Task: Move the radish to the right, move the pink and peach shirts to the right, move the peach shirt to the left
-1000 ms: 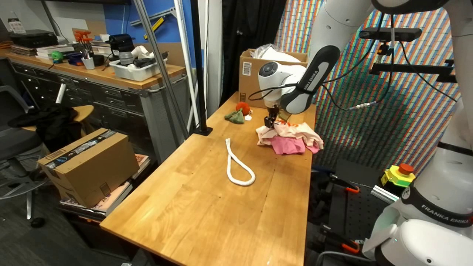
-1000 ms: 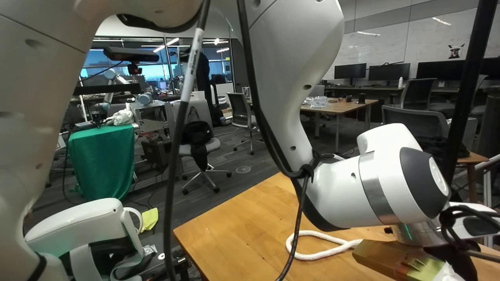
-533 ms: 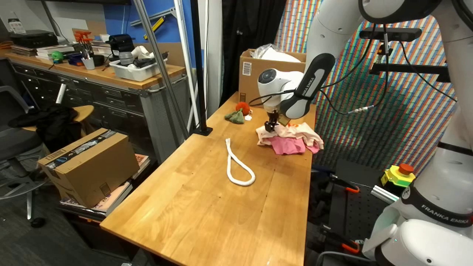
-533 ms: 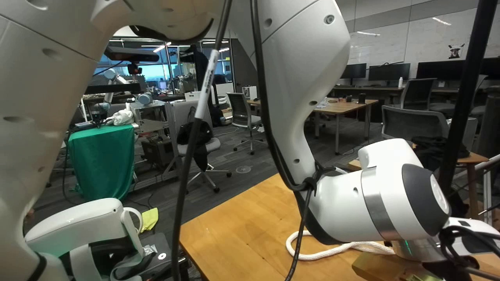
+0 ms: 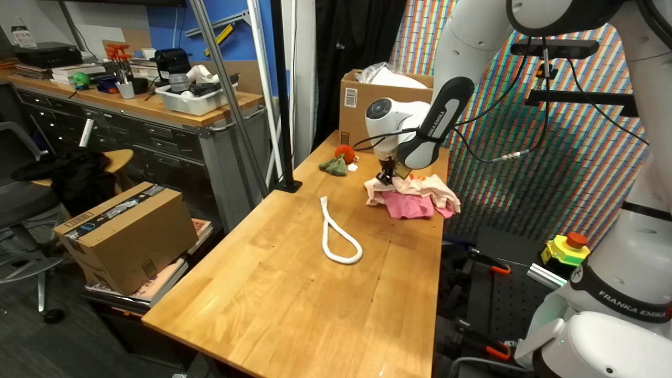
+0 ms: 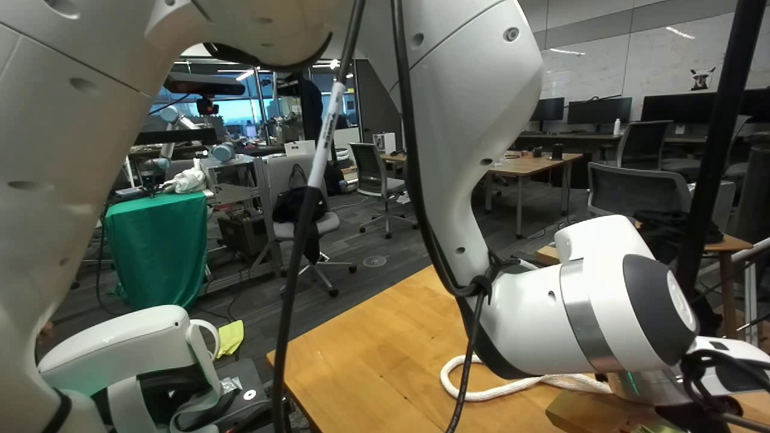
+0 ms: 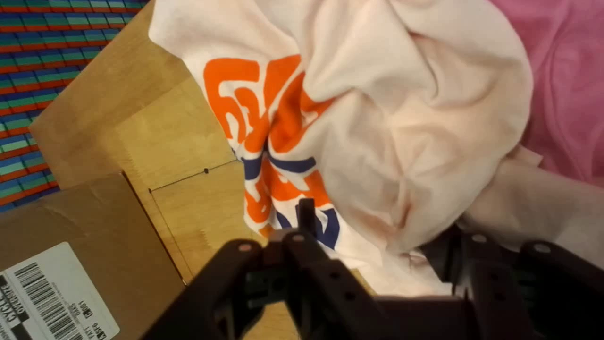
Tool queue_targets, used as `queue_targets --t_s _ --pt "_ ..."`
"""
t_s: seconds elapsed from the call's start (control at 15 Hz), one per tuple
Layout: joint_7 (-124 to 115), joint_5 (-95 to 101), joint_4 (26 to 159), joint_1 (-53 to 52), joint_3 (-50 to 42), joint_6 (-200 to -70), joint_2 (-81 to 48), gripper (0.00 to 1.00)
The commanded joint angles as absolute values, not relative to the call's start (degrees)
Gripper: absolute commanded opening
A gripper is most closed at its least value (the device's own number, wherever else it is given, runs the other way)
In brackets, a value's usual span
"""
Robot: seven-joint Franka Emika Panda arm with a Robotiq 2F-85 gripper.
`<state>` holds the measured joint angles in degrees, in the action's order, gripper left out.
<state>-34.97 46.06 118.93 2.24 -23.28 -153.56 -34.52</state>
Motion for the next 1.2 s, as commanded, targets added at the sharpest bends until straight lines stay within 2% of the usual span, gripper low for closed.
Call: queue_targets --t_s 0.0,0.13,0.4,0.53,1.13 --pt "-35.38 46.37 117.98 1.57 -24.14 -153.8 -35.25 0.27" --pt "-35.18 46.35 117.86 1.51 -24.11 -153.52 -35.13 0.11" --pt "-35.45 46.73 118.28 0.89 -24.36 -153.17 -34.3 0.0" --pt "-35.94 47.28 118.62 0.22 -24.85 -152.88 -33.45 0.04" --pt "-47.09 60.43 120.77 -4.79 -29.15 -149.5 -22.92 0.04"
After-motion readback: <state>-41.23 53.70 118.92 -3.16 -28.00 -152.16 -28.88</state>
